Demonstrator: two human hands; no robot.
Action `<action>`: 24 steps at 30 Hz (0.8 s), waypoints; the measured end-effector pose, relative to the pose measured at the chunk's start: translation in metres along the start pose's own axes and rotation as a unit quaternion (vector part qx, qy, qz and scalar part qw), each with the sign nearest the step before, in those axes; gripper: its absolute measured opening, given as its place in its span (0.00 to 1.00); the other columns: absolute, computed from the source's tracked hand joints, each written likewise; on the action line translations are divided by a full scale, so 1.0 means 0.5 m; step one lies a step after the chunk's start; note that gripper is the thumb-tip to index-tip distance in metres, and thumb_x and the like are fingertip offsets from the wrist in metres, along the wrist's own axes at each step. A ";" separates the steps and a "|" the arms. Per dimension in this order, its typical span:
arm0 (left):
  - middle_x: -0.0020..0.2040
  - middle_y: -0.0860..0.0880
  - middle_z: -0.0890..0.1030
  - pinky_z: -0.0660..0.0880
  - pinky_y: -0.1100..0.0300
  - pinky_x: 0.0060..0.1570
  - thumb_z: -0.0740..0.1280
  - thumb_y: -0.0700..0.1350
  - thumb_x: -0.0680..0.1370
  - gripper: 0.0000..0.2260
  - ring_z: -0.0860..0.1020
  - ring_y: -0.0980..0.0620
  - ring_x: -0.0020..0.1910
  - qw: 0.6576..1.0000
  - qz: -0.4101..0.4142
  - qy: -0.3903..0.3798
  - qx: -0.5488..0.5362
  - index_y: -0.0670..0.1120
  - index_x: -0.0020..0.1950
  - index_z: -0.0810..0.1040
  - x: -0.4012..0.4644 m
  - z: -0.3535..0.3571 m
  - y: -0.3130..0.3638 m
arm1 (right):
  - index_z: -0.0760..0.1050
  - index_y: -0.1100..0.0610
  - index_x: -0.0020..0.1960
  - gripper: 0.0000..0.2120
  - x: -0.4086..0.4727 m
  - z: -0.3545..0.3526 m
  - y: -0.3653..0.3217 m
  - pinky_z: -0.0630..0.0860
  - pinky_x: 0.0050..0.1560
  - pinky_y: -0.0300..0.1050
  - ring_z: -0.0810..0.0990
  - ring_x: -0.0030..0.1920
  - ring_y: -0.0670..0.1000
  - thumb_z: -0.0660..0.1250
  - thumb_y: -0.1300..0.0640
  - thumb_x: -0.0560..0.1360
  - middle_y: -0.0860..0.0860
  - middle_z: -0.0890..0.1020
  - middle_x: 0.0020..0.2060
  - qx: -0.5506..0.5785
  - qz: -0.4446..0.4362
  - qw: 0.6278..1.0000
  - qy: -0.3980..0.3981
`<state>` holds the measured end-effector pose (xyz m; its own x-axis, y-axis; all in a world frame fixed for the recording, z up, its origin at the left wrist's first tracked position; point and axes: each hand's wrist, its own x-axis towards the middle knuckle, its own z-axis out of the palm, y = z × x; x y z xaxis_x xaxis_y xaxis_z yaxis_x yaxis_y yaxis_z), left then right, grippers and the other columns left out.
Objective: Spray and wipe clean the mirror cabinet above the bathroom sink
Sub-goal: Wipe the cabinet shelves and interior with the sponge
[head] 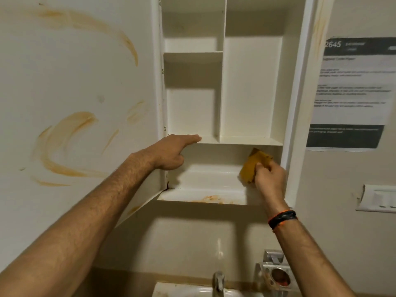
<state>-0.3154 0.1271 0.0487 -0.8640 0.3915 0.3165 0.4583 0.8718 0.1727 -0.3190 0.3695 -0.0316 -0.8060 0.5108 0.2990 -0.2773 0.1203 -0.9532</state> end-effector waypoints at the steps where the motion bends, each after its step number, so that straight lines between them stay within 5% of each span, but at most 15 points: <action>1: 0.79 0.53 0.61 0.54 0.56 0.77 0.57 0.28 0.71 0.38 0.58 0.54 0.77 1.000 -0.001 0.004 0.000 0.51 0.79 0.58 0.001 0.002 -0.001 | 0.78 0.56 0.63 0.14 0.006 -0.004 0.000 0.71 0.55 0.41 0.78 0.55 0.53 0.61 0.61 0.80 0.51 0.81 0.53 -0.022 -0.030 0.998 0.055; 5: 0.78 0.53 0.62 0.55 0.57 0.76 0.57 0.28 0.71 0.38 0.60 0.53 0.77 1.000 0.002 0.021 0.004 0.52 0.79 0.58 0.003 0.008 -0.003 | 0.78 0.60 0.61 0.16 0.021 0.030 0.002 0.71 0.49 0.40 0.79 0.54 0.59 0.57 0.66 0.79 0.59 0.82 0.52 -0.077 -0.100 0.984 0.122; 12: 0.78 0.52 0.62 0.56 0.56 0.77 0.57 0.28 0.71 0.38 0.60 0.53 0.77 0.999 0.008 0.031 0.003 0.52 0.79 0.59 0.005 0.017 -0.006 | 0.78 0.63 0.60 0.15 0.002 0.148 0.005 0.76 0.52 0.46 0.79 0.53 0.61 0.56 0.67 0.79 0.62 0.81 0.52 -0.198 -0.150 0.966 0.073; 19: 0.77 0.52 0.65 0.54 0.61 0.74 0.55 0.31 0.72 0.34 0.60 0.53 0.77 0.999 -0.009 -0.028 -0.046 0.52 0.77 0.64 0.014 -0.020 0.000 | 0.75 0.62 0.61 0.19 -0.051 0.240 0.008 0.71 0.49 0.46 0.78 0.54 0.59 0.58 0.70 0.74 0.59 0.80 0.53 -0.329 -0.262 0.906 -0.052; 22: 0.76 0.53 0.65 0.54 0.59 0.75 0.57 0.44 0.81 0.21 0.62 0.53 0.76 0.996 -0.021 -0.071 -0.058 0.52 0.76 0.67 0.027 -0.043 0.003 | 0.77 0.61 0.59 0.17 -0.073 0.262 0.006 0.71 0.46 0.45 0.79 0.51 0.58 0.60 0.70 0.73 0.58 0.81 0.51 -0.328 -0.312 0.885 -0.113; 24: 0.77 0.54 0.64 0.50 0.55 0.76 0.49 0.61 0.83 0.26 0.61 0.55 0.76 0.989 -0.031 -0.101 -0.107 0.50 0.75 0.67 0.034 -0.054 0.006 | 0.79 0.63 0.55 0.12 -0.084 0.277 0.005 0.75 0.45 0.45 0.80 0.48 0.58 0.63 0.69 0.74 0.59 0.82 0.48 -0.339 -0.330 0.868 -0.152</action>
<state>-0.3232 0.1283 0.0796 -0.9059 0.4088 0.1105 0.4181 0.8220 0.3867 -0.3585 0.2304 -0.0404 -0.7186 -0.0956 0.6888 -0.4426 0.8269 -0.3471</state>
